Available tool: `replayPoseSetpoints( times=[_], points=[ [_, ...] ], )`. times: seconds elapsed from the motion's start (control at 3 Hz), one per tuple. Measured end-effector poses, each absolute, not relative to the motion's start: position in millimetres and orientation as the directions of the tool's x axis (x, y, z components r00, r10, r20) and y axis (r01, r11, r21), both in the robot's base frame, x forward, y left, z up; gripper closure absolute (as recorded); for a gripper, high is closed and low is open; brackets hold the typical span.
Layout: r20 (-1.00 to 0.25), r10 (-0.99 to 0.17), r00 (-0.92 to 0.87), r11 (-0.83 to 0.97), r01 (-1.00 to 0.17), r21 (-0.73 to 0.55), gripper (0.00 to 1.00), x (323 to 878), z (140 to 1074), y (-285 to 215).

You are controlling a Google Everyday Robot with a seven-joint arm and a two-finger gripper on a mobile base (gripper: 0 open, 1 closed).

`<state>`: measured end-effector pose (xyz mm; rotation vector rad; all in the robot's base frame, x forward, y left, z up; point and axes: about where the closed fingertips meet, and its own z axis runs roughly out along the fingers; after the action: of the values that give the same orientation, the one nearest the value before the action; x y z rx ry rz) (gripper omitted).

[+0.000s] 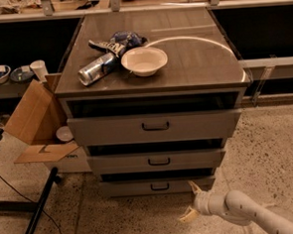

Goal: Open bottom drawer

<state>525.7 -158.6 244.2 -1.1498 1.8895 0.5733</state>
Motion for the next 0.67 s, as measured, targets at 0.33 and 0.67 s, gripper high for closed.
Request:
replayPoseSetpoints(
  times=[0.33, 0.67],
  points=[
    [-0.813, -0.534, -0.232, 0.465, -0.884, -0.053, 0.0, 544, 240, -162],
    [-0.799, -0.559, -0.221, 0.456, -0.887, -0.073, 0.0, 556, 237, -166]
  ],
)
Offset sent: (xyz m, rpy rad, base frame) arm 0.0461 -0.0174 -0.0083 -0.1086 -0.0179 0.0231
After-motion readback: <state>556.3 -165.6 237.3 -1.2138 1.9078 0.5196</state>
